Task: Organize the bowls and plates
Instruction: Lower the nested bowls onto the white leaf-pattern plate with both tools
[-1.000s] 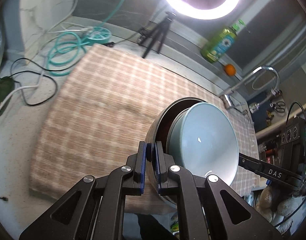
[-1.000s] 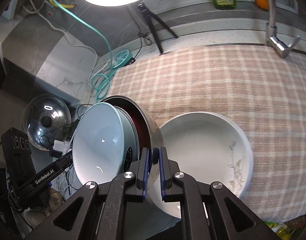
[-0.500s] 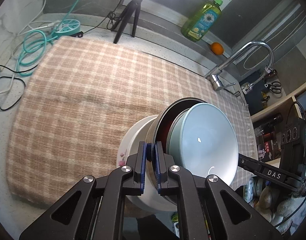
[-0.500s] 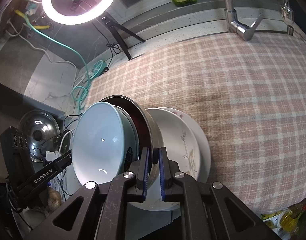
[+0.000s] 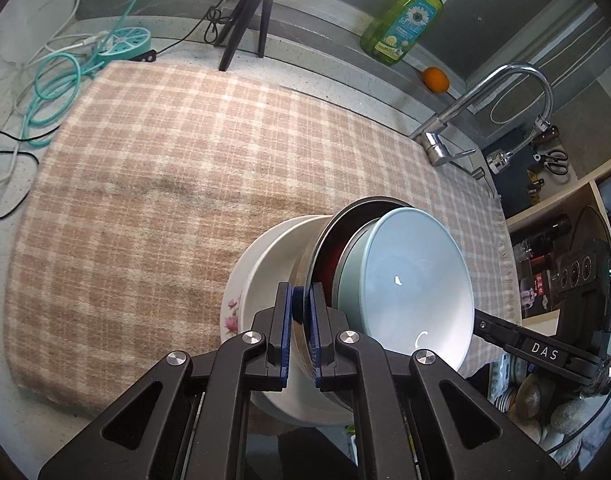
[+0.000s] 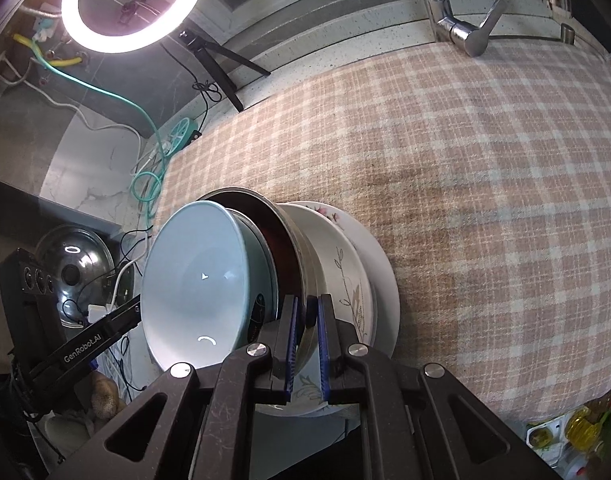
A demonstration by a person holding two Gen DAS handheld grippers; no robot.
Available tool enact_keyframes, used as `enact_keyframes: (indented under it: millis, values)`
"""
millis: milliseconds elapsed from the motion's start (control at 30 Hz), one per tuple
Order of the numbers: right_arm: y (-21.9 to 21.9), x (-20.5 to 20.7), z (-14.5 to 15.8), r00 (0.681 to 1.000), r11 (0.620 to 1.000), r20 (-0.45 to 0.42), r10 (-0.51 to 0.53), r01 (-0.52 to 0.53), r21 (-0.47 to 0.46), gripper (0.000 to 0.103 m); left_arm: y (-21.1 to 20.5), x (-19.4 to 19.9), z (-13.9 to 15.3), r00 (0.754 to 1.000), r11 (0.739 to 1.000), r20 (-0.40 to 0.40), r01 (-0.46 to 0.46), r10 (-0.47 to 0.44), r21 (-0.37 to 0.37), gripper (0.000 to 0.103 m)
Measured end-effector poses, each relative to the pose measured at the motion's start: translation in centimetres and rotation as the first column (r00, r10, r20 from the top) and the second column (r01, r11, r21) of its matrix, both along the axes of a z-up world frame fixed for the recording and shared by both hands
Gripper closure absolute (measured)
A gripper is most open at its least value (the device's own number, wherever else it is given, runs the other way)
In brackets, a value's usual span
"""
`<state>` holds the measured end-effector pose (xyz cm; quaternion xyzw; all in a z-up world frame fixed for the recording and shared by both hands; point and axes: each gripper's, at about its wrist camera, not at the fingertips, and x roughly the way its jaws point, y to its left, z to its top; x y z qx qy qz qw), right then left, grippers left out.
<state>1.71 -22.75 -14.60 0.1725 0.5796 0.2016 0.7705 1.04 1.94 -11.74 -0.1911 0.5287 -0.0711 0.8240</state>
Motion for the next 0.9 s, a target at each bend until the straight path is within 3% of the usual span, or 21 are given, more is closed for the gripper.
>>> enact_keyframes:
  millis: [900]
  values:
    - [0.04, 0.50, -0.81, 1.000, 1.000, -0.013, 0.008, -0.008, -0.012, 0.092, -0.15, 0.82, -0.85, 0.999, 0.999, -0.020, 0.034, -0.034, -0.011, 0.097]
